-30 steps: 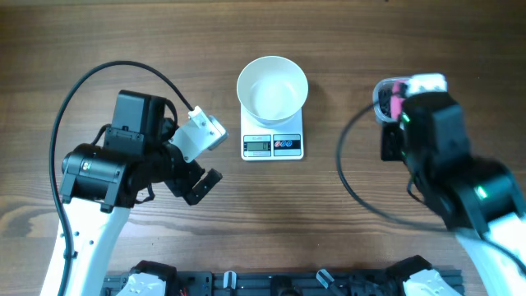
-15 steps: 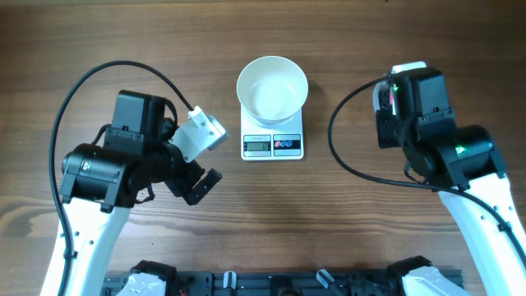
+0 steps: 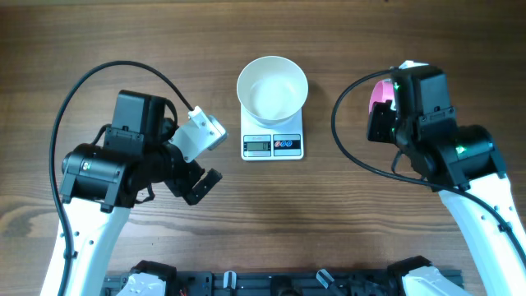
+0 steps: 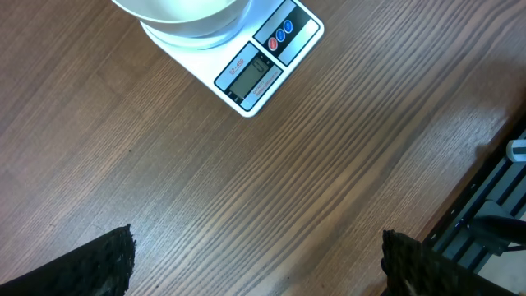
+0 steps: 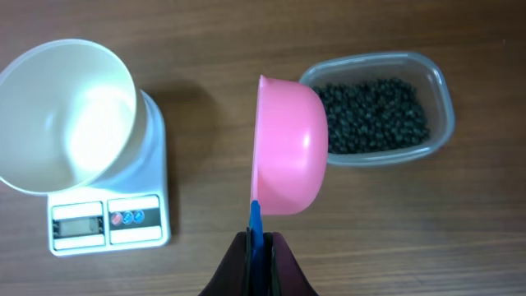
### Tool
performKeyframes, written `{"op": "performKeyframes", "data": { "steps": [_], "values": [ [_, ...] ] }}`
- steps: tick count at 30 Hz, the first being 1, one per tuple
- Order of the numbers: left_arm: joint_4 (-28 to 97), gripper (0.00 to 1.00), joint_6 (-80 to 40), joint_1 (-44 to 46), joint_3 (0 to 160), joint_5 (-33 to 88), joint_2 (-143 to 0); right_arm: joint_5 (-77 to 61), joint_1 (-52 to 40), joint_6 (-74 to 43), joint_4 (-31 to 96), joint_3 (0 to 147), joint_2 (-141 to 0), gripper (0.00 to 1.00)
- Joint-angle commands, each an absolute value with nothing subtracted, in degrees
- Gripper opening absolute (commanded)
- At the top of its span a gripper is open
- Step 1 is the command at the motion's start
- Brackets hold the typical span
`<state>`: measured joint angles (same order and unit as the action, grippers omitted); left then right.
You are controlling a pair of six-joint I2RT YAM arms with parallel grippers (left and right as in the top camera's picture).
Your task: Scoop item into bowl and weigh 150g on scale
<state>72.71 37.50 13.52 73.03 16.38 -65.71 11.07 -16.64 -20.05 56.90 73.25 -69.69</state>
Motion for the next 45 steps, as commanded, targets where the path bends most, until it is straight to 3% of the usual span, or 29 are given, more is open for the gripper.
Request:
{"op": "performKeyframes", "data": {
  "steps": [1, 13, 24, 45],
  "values": [
    [72.7, 1.00, 38.8, 13.2, 73.4, 16.4, -66.0, 10.1, -16.4, -22.7, 54.3, 74.7, -69.1, 0.04],
    [72.7, 1.00, 38.8, 13.2, 73.4, 16.4, -66.0, 10.9, -16.3, -17.8, 56.3, 74.7, -71.1, 0.04],
    [72.7, 1.00, 38.8, 13.2, 73.4, 16.4, -66.0, 10.7, -5.4, -5.8, 59.5, 76.2, -72.7, 0.04],
    [72.7, 1.00, 38.8, 13.2, 73.4, 16.4, -66.0, 24.7, -3.5, 7.6, 52.1, 76.3, -91.6, 0.04]
  ]
}}
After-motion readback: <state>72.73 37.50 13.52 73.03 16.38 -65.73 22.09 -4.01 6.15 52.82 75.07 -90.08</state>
